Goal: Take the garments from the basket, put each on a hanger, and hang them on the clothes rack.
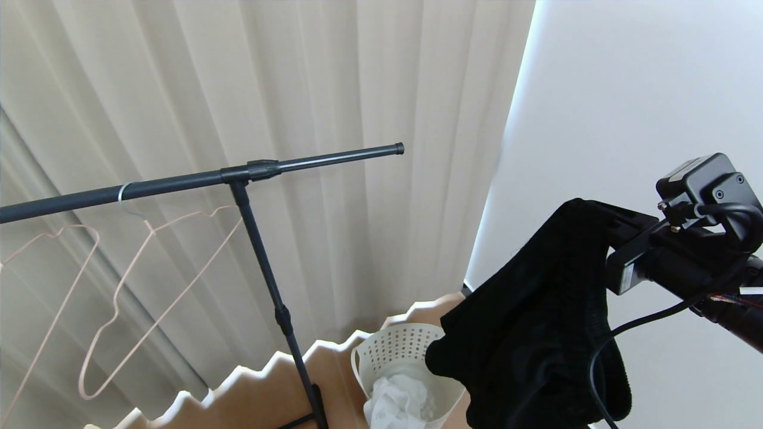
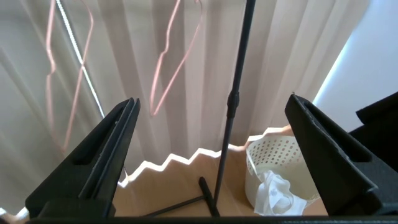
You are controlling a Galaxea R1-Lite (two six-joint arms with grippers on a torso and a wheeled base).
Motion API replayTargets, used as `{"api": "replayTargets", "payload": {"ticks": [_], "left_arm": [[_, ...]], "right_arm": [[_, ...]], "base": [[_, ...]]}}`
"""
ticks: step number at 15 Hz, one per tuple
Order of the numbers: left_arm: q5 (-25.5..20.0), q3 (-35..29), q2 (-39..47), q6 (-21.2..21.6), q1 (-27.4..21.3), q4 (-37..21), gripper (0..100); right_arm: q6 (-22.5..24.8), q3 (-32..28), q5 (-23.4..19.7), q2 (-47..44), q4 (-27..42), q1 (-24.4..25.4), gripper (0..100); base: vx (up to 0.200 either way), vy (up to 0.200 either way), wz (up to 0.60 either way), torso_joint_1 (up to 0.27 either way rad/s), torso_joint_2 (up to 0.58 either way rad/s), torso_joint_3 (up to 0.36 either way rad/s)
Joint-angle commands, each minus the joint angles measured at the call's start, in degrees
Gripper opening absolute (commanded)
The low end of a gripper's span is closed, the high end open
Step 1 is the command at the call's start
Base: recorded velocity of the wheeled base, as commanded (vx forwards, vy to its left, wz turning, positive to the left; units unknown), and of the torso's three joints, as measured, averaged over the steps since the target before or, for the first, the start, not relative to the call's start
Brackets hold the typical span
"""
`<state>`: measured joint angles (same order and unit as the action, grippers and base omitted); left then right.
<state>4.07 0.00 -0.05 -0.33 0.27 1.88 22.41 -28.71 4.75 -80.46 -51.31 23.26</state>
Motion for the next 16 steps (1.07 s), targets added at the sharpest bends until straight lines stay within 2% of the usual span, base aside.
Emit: {"api": "replayTargets", "payload": {"ticks": [1,4,6,9,16], "left_arm": [[0.06,0.0,0.05,-0.02,0.0,0.06,100],[0.06,0.0,0.05,-0.11,0.08,0.06,100],[-0.03,0.0,0.05,-0.2,0.08,-0.03,100],[0.06,0.0,0.05,-0.37,0.08,-0.03,100],[0.15,0.0,0.05,-0.46,0.08,-0.03,100]], "right_arm": [[0.01,0.06,-0.01,-0.05,0.07,0.03,0],[0.01,0.06,0.08,-0.05,0.07,0.03,0],[0.01,-0.03,0.08,-0.05,0.07,0.03,0],[0.01,-0.03,0.08,-0.05,0.07,0.03,0],[0.01,0.14,0.08,-0.14,-0.02,0.03,0]], "base": [[0.0,0.0,0.6,0.002,0.0,-0.002],[0.0,0.0,0.6,0.012,0.0,0.001],[0.0,0.0,0.0,0.0,0.0,0.0],[-0.2,0.0,0.0,0.001,0.0,0.001],[0.0,0.2,0.0,-0.001,0.0,0.003]]}}
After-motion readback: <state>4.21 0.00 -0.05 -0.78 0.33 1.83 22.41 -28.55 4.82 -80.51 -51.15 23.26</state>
